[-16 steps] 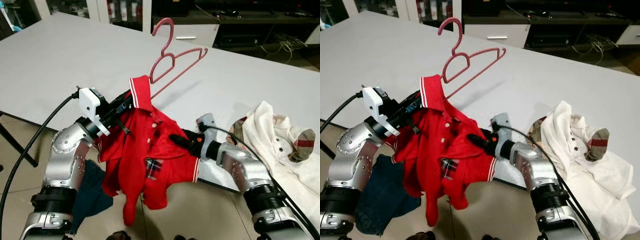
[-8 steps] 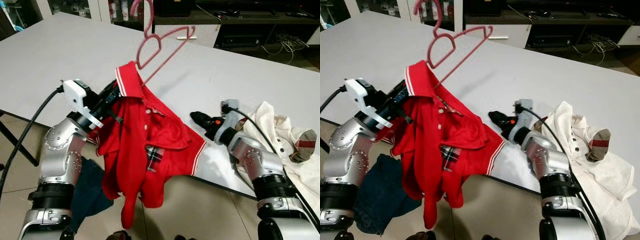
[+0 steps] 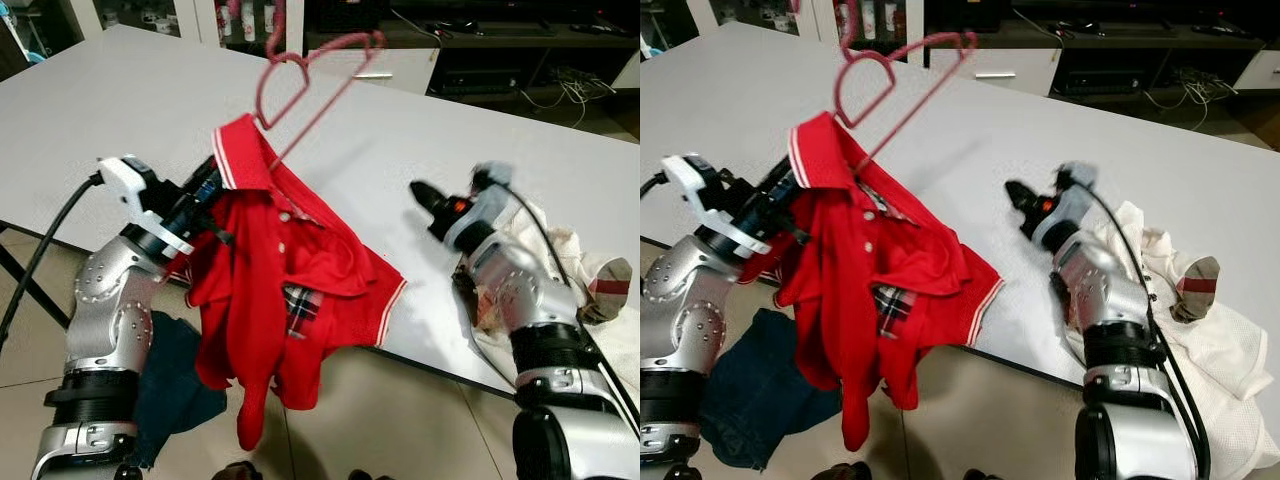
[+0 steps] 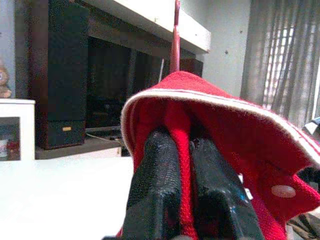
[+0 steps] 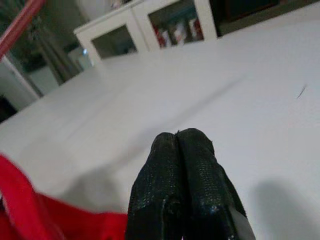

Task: Hang hanger

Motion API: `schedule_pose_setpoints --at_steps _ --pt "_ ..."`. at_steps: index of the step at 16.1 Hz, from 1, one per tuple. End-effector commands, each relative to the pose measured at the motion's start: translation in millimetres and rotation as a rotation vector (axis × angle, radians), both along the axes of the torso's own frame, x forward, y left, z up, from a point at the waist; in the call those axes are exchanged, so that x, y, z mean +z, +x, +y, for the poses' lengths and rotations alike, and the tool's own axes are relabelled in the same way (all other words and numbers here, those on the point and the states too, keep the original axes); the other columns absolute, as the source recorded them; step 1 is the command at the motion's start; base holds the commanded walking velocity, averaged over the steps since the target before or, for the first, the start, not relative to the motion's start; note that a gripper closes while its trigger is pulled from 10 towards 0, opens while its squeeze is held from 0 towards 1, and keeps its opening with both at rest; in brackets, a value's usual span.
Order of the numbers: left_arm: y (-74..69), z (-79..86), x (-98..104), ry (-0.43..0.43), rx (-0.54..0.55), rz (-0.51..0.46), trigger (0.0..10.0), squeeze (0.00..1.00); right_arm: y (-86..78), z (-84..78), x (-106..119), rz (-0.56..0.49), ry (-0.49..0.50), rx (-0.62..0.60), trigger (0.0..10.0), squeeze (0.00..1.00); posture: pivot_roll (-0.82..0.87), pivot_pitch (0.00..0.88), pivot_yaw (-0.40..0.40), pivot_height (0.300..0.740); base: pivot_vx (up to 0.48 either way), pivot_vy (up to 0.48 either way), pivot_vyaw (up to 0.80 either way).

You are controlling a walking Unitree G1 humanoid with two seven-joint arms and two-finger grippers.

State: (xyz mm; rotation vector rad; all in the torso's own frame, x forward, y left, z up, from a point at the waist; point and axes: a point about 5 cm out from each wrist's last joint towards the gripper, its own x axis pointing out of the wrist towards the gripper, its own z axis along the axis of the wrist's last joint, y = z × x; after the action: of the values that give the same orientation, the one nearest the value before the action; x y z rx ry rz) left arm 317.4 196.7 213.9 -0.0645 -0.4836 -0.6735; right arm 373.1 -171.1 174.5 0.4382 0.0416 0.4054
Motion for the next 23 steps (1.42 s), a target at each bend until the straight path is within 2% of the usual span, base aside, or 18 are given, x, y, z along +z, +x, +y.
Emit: schedule_pose_setpoints --at_steps 1,3,8,9,10,12,13,14,15,16,23 --pt "-2.8 -0.8 13 -0.010 -0.009 -0.059 0.0 0.00 2.3 -8.1 9 -0.027 0.028 -0.044 0.0 0.00 0.09 0.113 -0.077 0.740 0.000 0.000 0.00" --pt "-4.8 -3.4 12 -0.017 -0.021 -0.057 0.0 0.00 5.2 -9.4 21 -0.067 0.033 -0.038 0.0 0.00 0.09 0.107 -0.084 0.740 0.000 0.000 0.00" --pt "-5.8 -5.9 10 -0.026 -0.031 -0.046 0.0 0.00 2.4 -5.0 22 -0.095 0.011 -0.022 0.0 0.00 0.09 0.105 -0.083 0.740 0.000 0.000 0.00" --pt "-6.2 -7.3 8 -0.028 -0.030 -0.039 0.0 0.00 -0.1 -0.6 20 -0.109 -0.043 0.004 0.0 0.00 0.09 0.106 -0.082 0.740 0.000 0.000 0.00" --pt "-5.2 -12.3 0 -0.026 -0.004 0.003 0.0 0.00 -11.5 16.2 11 -0.125 -0.145 0.083 10.0 0.00 0.10 0.103 -0.084 0.740 0.000 0.000 0.00" --pt "-3.1 -15.3 -6 -0.031 0.024 0.049 0.4 0.00 -15.7 19.7 7 -0.117 -0.130 0.079 10.0 0.00 0.10 0.100 -0.083 0.740 0.000 0.000 0.00" --pt "-1.0 -17.8 -12 -0.025 0.044 0.100 8.8 0.00 -16.5 17.6 3 -0.118 -0.160 0.068 10.0 0.00 0.11 0.099 -0.084 0.740 0.000 0.000 0.00" --pt "-0.2 -19.3 -16 -0.017 0.050 0.134 10.0 0.00 -17.6 17.2 1 -0.122 -0.183 0.068 10.0 0.00 0.11 0.098 -0.085 0.740 0.000 0.000 0.80" --pt "-0.4 -19.8 -18 -0.011 0.046 0.146 10.0 0.00 -18.4 17.3 1 -0.123 -0.181 0.068 10.0 0.00 0.11 0.098 -0.085 0.740 0.000 0.000 0.80" --pt "-2.9 -19.5 -20 0.007 0.034 0.159 10.0 0.00 -20.2 18.6 0 -0.140 -0.235 0.076 10.0 0.00 0.12 0.099 -0.089 0.740 0.000 0.000 0.80" --pt "-8.9 -15.8 -15 0.017 0.074 0.144 10.0 0.00 -20.8 24.8 0 -0.148 -0.263 0.105 10.0 0.00 0.14 0.102 -0.107 0.740 0.000 0.000 0.80"
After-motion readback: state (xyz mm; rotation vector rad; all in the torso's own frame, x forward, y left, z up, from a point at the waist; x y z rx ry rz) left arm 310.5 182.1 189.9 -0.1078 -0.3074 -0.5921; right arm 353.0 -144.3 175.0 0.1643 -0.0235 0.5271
